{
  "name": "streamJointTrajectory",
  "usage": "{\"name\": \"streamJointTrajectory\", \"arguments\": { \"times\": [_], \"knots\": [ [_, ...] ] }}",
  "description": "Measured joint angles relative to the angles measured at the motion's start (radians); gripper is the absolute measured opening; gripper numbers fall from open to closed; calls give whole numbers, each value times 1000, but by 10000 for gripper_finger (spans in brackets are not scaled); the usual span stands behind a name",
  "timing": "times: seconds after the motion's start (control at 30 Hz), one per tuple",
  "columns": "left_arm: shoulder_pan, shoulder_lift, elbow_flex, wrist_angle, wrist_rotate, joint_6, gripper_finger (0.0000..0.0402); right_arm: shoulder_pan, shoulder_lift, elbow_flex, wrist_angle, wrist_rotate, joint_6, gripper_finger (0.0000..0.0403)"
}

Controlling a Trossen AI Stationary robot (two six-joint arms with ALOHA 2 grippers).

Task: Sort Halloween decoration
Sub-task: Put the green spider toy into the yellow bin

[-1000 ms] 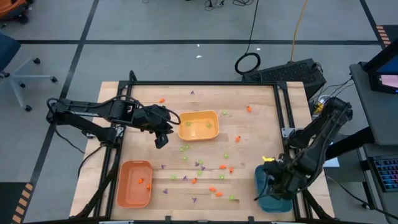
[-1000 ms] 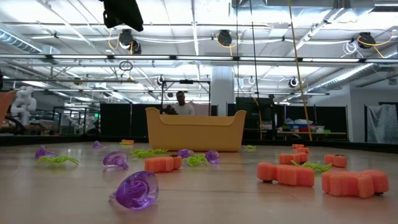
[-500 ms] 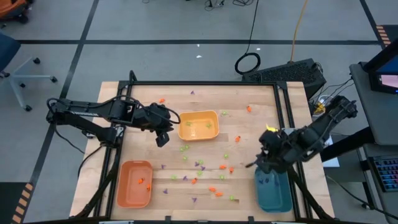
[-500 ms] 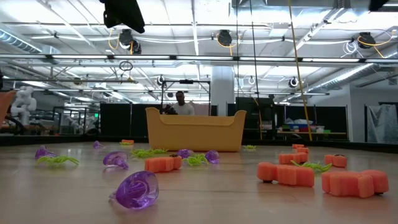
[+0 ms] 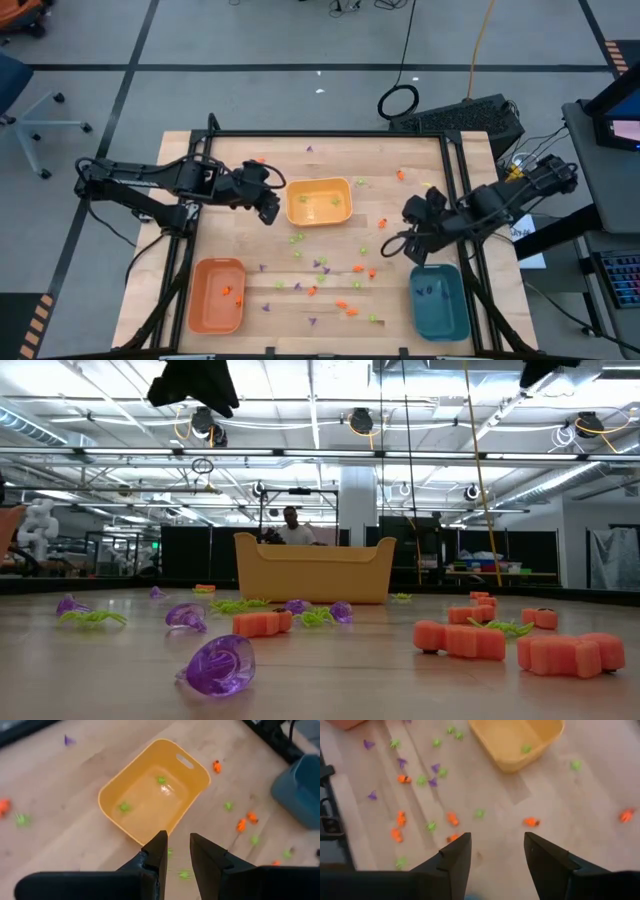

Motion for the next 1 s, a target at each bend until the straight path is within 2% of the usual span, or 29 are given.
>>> {"name": "streamJointTrajectory", "arguments": {
  "times": [0.2, 0.4, 0.53, 0.63, 0.73, 1.0],
  "knots": [
    [-3, 0, 0, -44, -11, -215, 81, -41, -2, 0, 43, -26, -68, 169],
    [42, 0, 0, -222, -8, -395, 81, -42, -2, 0, 64, 27, -92, 169],
    [98, 0, 0, -331, 62, -443, 81, -61, -2, 0, 65, 30, -85, 169],
    [146, 0, 0, -364, 99, -430, 81, -74, -2, 0, 65, 28, -86, 169],
    [196, 8, 0, -362, 124, -354, 81, -95, -2, 0, 65, 9, -86, 169],
    [323, 93, 0, -360, 270, -22, 81, -184, -2, 0, 86, -159, -33, 169]
  ]
}}
